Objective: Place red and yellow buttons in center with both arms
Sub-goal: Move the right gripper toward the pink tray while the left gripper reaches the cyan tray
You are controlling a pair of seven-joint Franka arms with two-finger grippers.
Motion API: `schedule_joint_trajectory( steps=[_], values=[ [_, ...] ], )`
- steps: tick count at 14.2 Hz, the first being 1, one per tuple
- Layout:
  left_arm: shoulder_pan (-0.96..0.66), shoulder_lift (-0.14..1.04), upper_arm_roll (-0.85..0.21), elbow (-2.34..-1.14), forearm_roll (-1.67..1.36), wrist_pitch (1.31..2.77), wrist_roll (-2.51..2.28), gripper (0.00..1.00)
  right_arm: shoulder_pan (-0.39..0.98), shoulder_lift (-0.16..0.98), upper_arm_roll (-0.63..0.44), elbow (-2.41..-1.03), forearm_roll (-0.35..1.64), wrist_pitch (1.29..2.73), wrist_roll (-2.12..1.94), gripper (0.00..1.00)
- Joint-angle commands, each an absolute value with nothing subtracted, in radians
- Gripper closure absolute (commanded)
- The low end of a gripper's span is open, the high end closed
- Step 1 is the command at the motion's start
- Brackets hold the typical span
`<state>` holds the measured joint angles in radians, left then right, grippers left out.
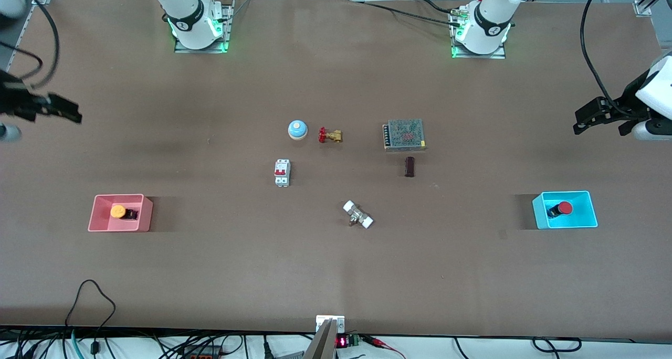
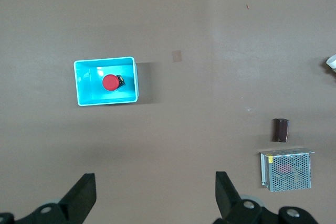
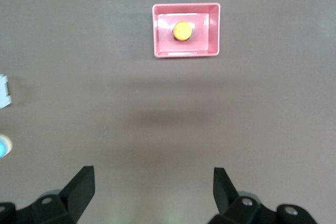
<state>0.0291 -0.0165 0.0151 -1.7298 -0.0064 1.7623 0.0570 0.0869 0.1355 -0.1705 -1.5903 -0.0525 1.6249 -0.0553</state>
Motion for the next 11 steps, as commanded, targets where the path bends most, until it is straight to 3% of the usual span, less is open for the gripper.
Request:
schedule_joint_trajectory(
  steps=[1,11],
  values=[
    [0.037,0.024,0.034,-1.703,-0.011,1.764,0.086,0.0,0.042,0.265,-0.17,-1.574,-0.066,1.736,-0.089,0.0],
    [0.147,0.268,0.034,-1.698,-0.006,1.994,0.227,0.0,0.002,0.57,-0.17,-1.569,-0.066,2.097,-0.17,0.0]
  ],
)
